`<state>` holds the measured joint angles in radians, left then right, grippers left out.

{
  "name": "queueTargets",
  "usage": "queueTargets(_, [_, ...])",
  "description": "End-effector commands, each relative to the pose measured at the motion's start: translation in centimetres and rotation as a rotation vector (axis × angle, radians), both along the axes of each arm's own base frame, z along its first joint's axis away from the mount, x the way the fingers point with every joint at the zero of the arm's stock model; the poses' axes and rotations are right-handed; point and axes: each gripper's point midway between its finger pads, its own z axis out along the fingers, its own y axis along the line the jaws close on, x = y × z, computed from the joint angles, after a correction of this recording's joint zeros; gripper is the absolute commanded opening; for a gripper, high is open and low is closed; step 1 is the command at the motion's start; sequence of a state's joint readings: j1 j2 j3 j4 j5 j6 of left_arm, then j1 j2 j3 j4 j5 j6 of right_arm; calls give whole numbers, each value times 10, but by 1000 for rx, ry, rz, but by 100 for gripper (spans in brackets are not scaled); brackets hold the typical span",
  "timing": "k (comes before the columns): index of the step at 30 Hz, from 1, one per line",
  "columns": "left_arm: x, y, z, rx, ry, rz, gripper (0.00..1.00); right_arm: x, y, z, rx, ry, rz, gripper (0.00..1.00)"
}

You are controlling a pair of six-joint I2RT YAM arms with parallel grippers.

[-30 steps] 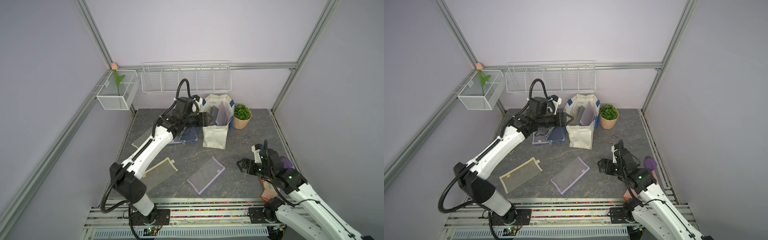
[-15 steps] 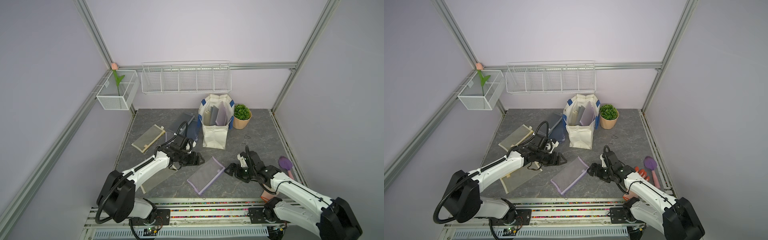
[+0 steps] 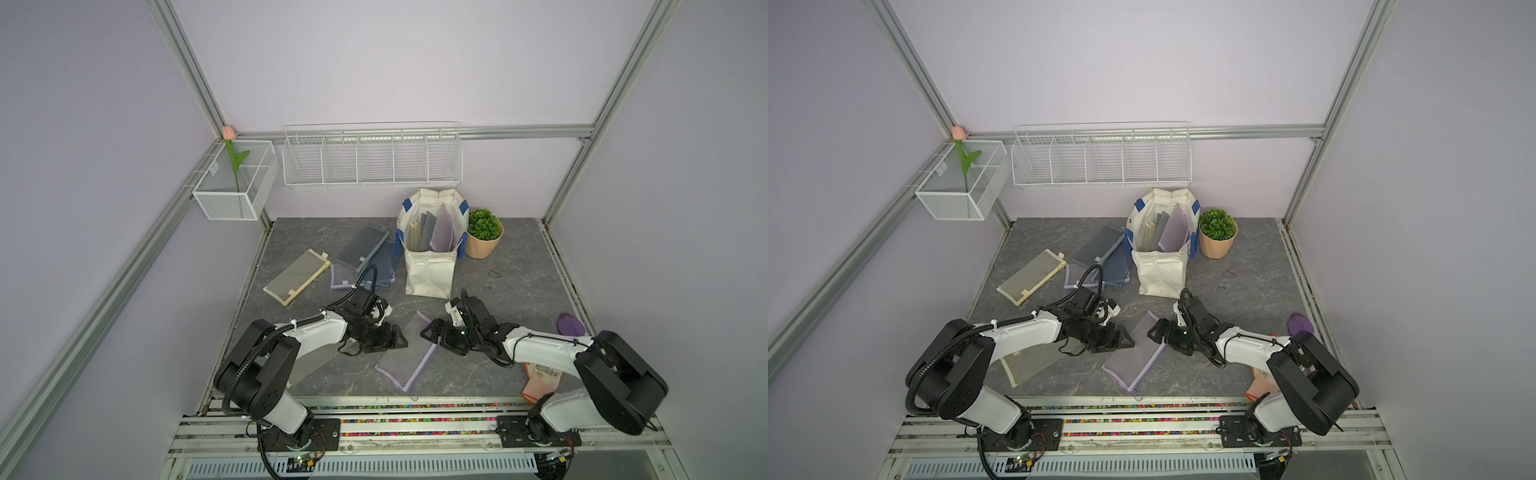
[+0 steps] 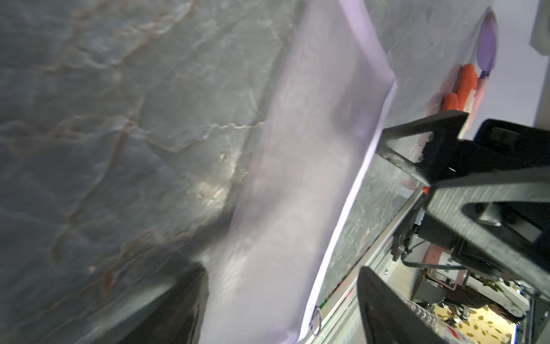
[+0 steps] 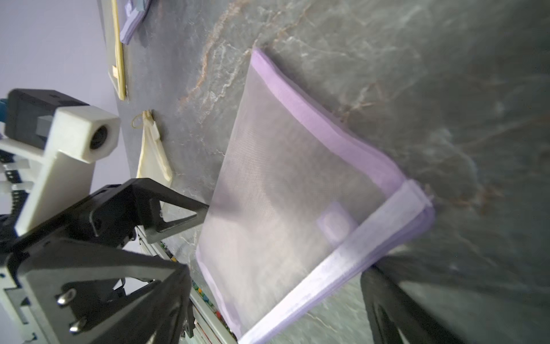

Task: Put the pencil pouch into the canvas bag
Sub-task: Pick up the pencil pouch from the center of the board.

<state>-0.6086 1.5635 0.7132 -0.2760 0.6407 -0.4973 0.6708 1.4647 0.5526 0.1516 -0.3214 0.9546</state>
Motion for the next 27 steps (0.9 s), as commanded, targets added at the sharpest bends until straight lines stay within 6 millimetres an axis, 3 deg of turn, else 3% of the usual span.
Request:
queueTargets(1, [-21,3,-23,-2,74,-4,78,-21,-12,-40,-78,137,-30,93])
queueTargets(4, [-24,-6,-17,-64,85,-4,75,-18,-8,-40,-68,134,-25,94])
queueTargets(9, [-12,-24,-3,-188,87,47,65,-12,-1,-35,-47,116,-16,98])
queueTargets(14, [2,-35,15,-253,59,76,37,-11,1,-31,-41,107,-5,99])
queueTargets(17, [5,-37,29,-277,38,69,13,-10,2,-23,-34,94,5,98])
queueTargets(19, [4,-34,40,-261,10,62,0,-7,2,-10,-46,62,18,98])
queueTargets(23, [1,-21,74,-229,-65,50,0,-2,-9,29,-137,-33,71,98])
queueTargets(27, [0,-9,121,-212,-156,19,0,2,-25,73,-223,-154,103,96])
